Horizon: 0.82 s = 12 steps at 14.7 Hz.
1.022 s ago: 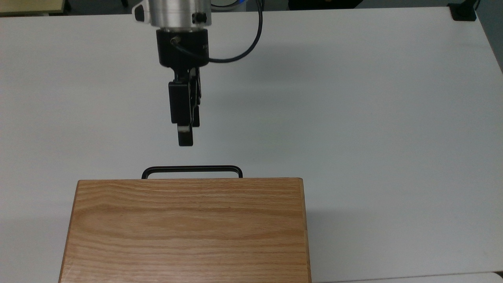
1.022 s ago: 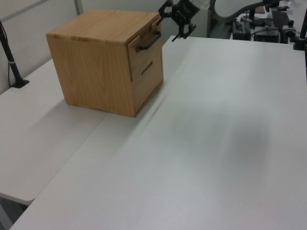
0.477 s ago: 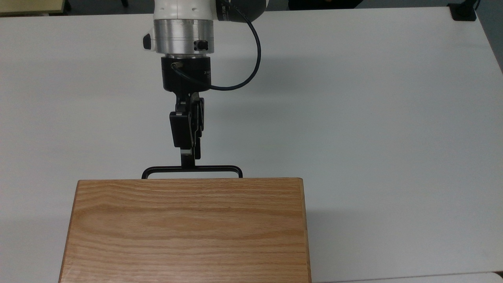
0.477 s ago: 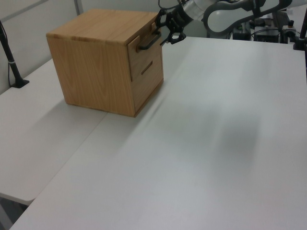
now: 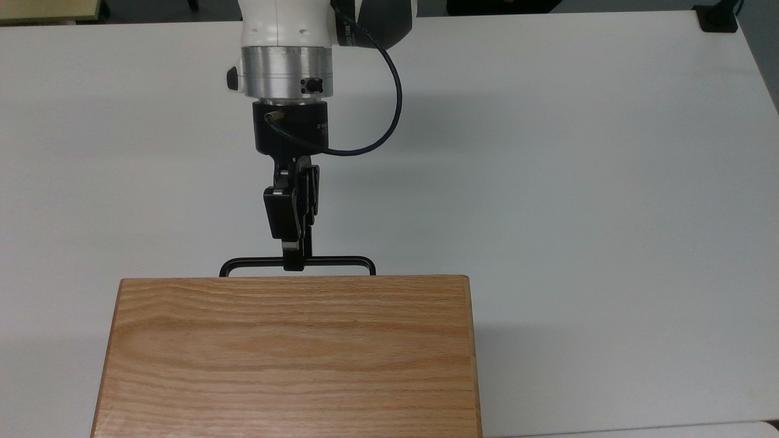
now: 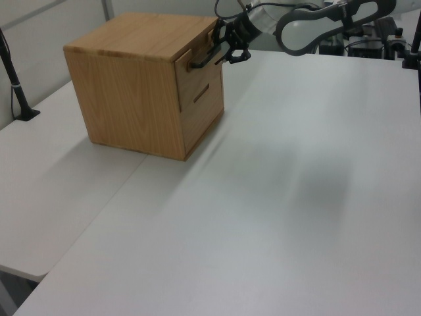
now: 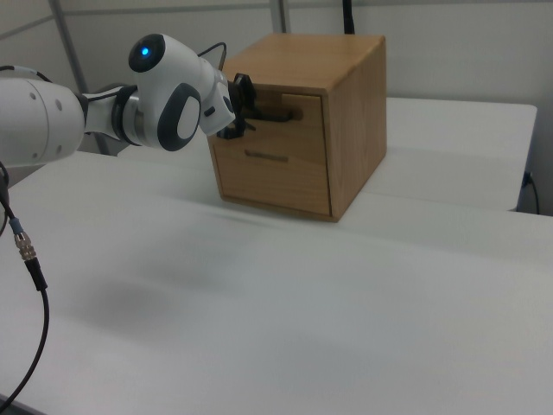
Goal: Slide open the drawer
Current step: 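Close the gripper around the black drawer handle, then pull the handle away from the cabinet, sliding the drawer out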
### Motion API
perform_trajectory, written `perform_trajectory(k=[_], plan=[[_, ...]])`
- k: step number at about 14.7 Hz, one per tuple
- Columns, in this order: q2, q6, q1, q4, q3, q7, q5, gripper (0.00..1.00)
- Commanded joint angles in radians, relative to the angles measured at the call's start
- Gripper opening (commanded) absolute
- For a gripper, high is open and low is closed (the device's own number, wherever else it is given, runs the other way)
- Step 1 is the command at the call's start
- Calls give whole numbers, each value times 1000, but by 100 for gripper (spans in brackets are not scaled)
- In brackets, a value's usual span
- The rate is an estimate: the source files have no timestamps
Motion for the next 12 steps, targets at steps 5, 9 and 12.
perform_trajectory(k=[5, 9, 12], plan=[[21, 16, 4, 18, 2, 17, 11, 9], [-3, 18, 5, -2, 3, 18, 17, 7], [-60, 21, 8, -82, 3, 20, 17, 7]])
